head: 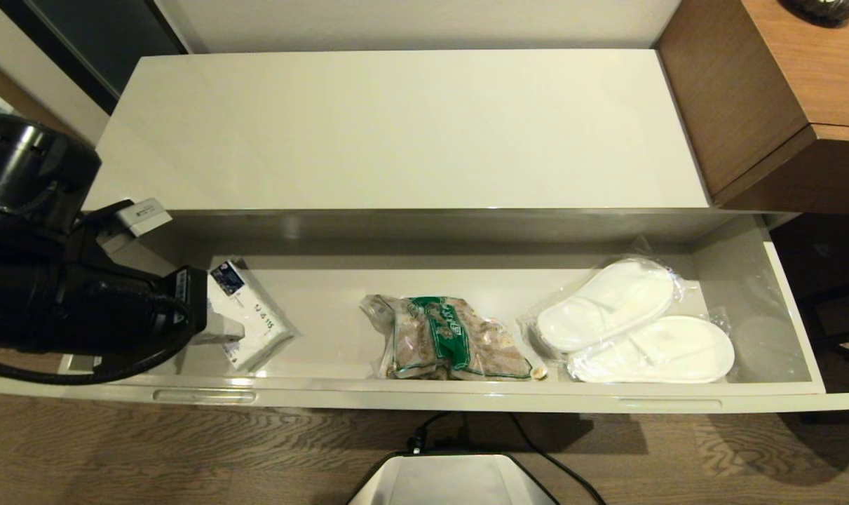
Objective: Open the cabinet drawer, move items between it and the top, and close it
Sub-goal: Take out the solid drinks from the drawer
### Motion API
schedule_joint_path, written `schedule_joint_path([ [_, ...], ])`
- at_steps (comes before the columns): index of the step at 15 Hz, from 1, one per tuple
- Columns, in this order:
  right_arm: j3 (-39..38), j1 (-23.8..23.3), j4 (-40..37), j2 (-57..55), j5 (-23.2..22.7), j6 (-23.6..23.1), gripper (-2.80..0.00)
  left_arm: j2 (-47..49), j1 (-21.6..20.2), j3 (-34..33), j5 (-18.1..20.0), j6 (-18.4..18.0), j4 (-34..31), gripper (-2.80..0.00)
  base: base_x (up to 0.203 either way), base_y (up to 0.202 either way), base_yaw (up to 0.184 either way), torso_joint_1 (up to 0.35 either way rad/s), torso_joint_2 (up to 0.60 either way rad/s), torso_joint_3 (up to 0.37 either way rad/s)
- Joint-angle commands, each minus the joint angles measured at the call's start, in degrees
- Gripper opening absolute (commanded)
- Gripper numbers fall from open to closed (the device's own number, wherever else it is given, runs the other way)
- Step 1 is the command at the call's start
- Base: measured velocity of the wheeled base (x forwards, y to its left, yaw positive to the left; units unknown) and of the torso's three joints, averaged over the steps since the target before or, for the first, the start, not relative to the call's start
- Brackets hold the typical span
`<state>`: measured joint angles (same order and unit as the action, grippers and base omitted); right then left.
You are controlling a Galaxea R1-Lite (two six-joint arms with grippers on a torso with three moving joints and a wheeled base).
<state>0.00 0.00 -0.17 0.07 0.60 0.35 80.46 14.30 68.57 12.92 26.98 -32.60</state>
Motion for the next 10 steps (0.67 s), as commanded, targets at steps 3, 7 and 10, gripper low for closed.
schedule_joint_path([
  [3, -0.2, 0.0, 0.0, 0.72, 0.02, 0.0, -2.8, -0.21, -0.06, -0.65, 0.09, 0.18, -0.18, -2.8, 0.0, 0.0, 0.0, 0.0, 0.0, 0.0],
  [7, -0.18, 0.0, 0.0, 0.72, 0.02, 0.0, -2.8, -0.29, -0.06, -0.9, 0.0, 0.19, -0.18, -2.8, 0.0, 0.0, 0.0, 0.0, 0.0, 0.0],
  [10, -0.18, 0.0, 0.0, 0.72, 0.02, 0.0, -2.8, -0.3, 0.03, -1.25, 0.09, 0.62, -0.09, -2.8, 0.0, 0.0, 0.0, 0.0, 0.0, 0.0],
])
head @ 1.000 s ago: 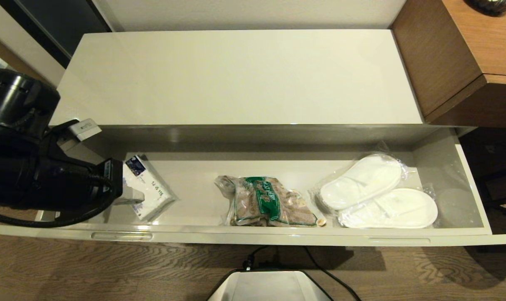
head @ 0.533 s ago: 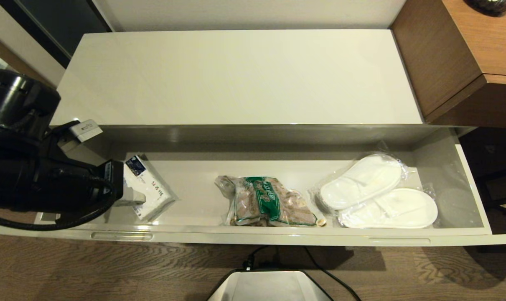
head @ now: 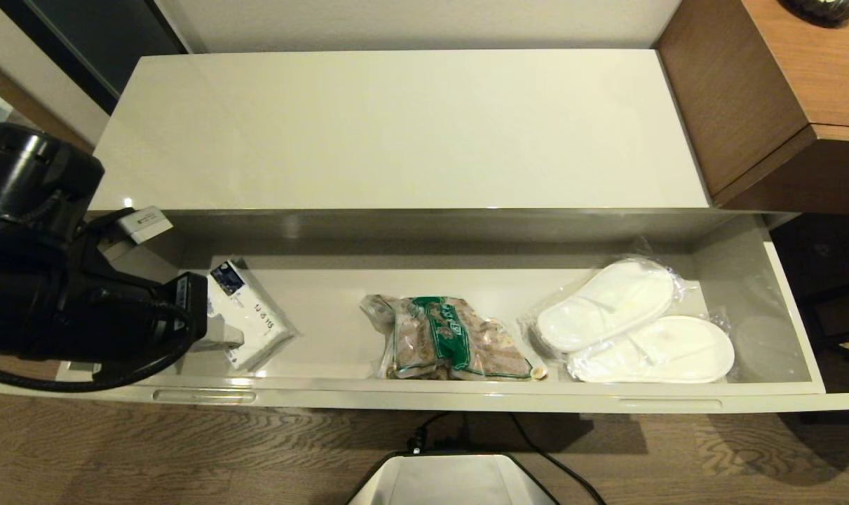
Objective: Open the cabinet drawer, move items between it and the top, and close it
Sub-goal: Take out the solid drinks from the drawer
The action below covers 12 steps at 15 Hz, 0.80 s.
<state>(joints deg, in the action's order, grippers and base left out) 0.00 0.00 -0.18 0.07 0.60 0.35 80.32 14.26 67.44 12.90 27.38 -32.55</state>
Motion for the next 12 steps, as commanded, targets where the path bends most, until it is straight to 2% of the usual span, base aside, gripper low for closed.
schedule_joint_path([
  [1, -0.18, 0.0, 0.01, 0.72, 0.02, 0.0, -2.8, -0.1, -0.02, -0.11, 0.11, 0.21, -0.15, -2.8, 0.0, 0.0, 0.0, 0.0, 0.0, 0.0],
  [12, -0.18, 0.0, 0.01, 0.77, 0.02, 0.0, -2.8, -0.83, -0.02, -1.06, 0.09, 0.3, -0.15, -2.8, 0.0, 0.0, 0.0, 0.0, 0.0, 0.0],
])
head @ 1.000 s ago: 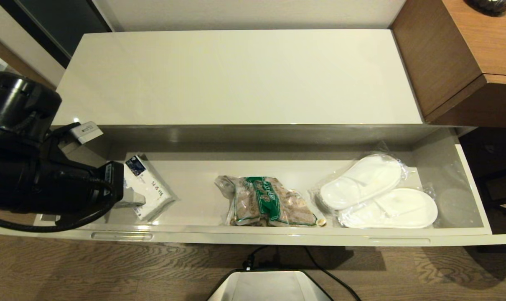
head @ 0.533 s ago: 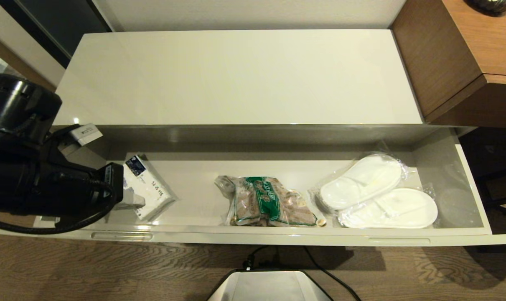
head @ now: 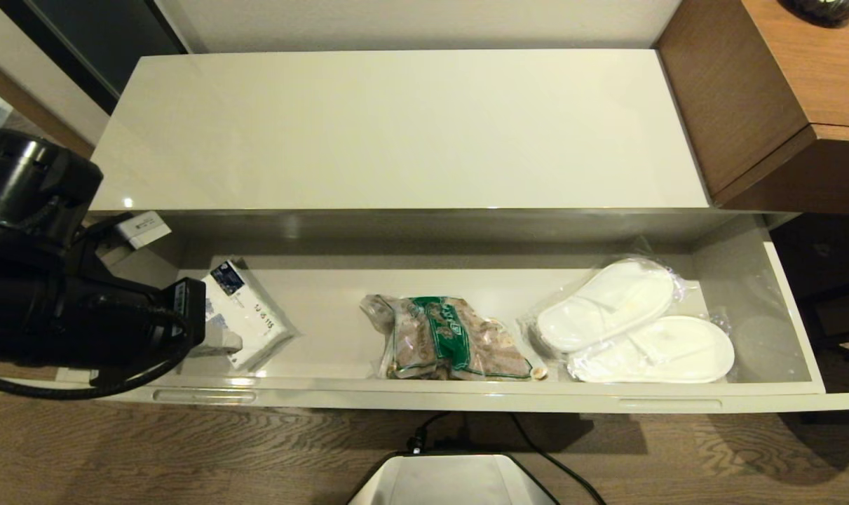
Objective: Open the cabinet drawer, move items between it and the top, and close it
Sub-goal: Take out the solid drinks from the drawer
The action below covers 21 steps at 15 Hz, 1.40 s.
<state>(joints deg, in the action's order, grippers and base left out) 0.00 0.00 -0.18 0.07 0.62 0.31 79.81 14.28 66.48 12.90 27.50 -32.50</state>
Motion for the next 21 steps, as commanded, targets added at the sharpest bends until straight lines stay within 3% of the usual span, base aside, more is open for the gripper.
schedule_joint_path([
  [1, -0.18, 0.0, 0.01, 0.72, -0.01, 0.04, -2.8, -0.36, 0.05, -0.12, 0.11, 0.18, -0.28, -2.8, 0.0, 0.0, 0.0, 0.0, 0.0, 0.0],
  [9, -0.19, 0.0, 0.01, 0.8, -0.01, 0.04, -2.8, 0.29, 0.08, 0.47, 0.11, 0.15, 0.15, -2.8, 0.0, 0.0, 0.0, 0.0, 0.0, 0.0],
  [12, -0.18, 0.0, 0.01, 0.72, -0.01, 0.04, -2.8, 3.42, 0.14, 1.7, 0.07, -0.26, 4.56, -2.8, 0.0, 0.0, 0.0, 0.0, 0.0, 0.0],
  [16, -0.18, 0.0, 0.01, 0.72, -0.01, 0.04, -2.8, 11.28, 0.12, 8.07, -0.35, -0.43, 7.11, -2.8, 0.0, 0.0, 0.0, 0.0, 0.0, 0.0],
  [21, -0.18, 0.0, 0.01, 0.72, -0.01, 0.04, -2.8, 14.36, 0.31, 12.29, -2.54, -0.91, 6.66, -2.8, 0.0, 0.0, 0.0, 0.0, 0.0, 0.0],
])
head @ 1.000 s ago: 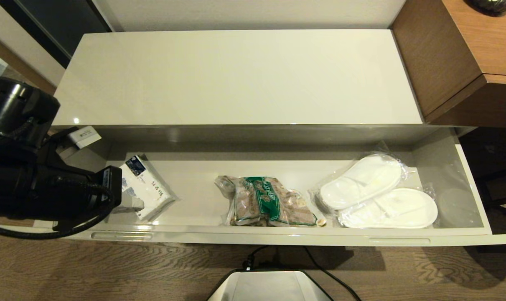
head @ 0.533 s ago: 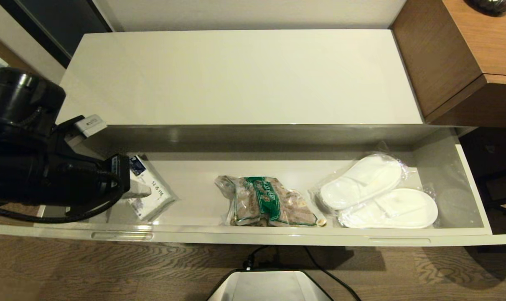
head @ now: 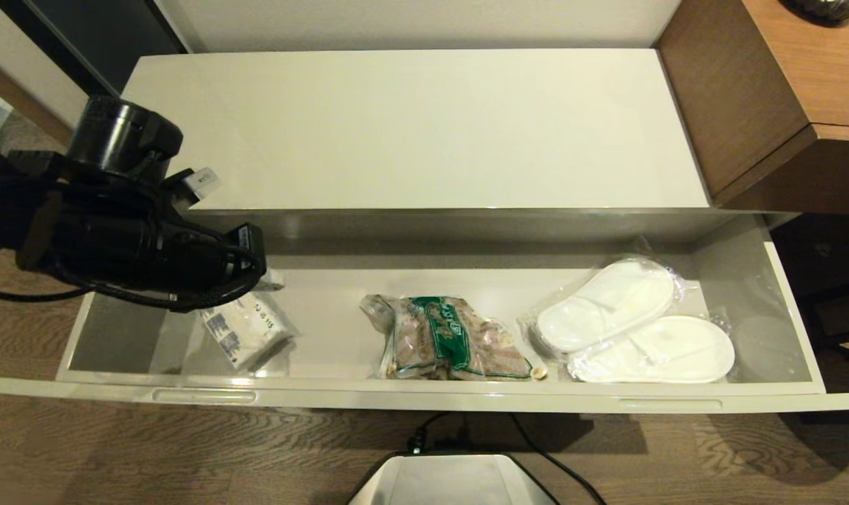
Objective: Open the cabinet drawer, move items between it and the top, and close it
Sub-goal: Take out the solid drinks from the drawer
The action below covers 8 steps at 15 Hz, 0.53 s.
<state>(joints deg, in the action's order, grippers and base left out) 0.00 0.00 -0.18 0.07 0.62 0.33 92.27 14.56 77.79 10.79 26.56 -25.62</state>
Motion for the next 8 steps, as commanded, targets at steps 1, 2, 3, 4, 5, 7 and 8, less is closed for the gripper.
schedule_joint_path([
  [1, -0.26, 0.0, 0.01, 0.72, -0.01, 0.02, -2.8, 2.48, 0.03, 1.05, -1.38, -0.1, -0.22, -2.8, 0.0, 0.0, 0.0, 0.0, 0.0, 0.0],
  [2, -0.18, 0.0, 0.01, 0.72, -0.01, 0.02, -2.8, 2.66, 0.05, 0.96, -1.94, -0.21, -0.33, -2.8, 0.0, 0.0, 0.0, 0.0, 0.0, 0.0],
  [3, -0.18, 0.0, 0.01, 0.72, -0.01, 0.02, -2.8, 2.65, 0.12, 0.78, -2.44, -0.28, -0.75, -2.8, 0.0, 0.0, 0.0, 0.0, 0.0, 0.0],
  [4, -0.18, 0.0, 0.01, 0.72, -0.01, -0.01, -2.8, 2.87, 0.2, 0.28, -2.51, -0.6, -1.06, -2.8, 0.0, 0.0, 0.0, 0.0, 0.0, 0.0],
  [5, -0.18, 0.0, 0.01, 0.72, -0.01, -0.01, -2.8, 3.29, 0.31, 0.28, -2.53, -0.82, -1.07, -2.8, 0.0, 0.0, 0.0, 0.0, 0.0, 0.0],
  [7, -0.18, 0.0, 0.01, 0.72, -0.01, 0.02, -2.8, 6.69, 0.6, 1.47, -2.8, -0.94, -0.53, -2.8, 0.0, 0.0, 0.0, 0.0, 0.0, 0.0],
  [8, -0.18, 0.0, 0.01, 0.72, -0.01, 0.02, -2.8, 7.79, 0.96, 2.44, -3.01, -0.96, -0.29, -2.8, 0.0, 0.0, 0.0, 0.0, 0.0, 0.0],
])
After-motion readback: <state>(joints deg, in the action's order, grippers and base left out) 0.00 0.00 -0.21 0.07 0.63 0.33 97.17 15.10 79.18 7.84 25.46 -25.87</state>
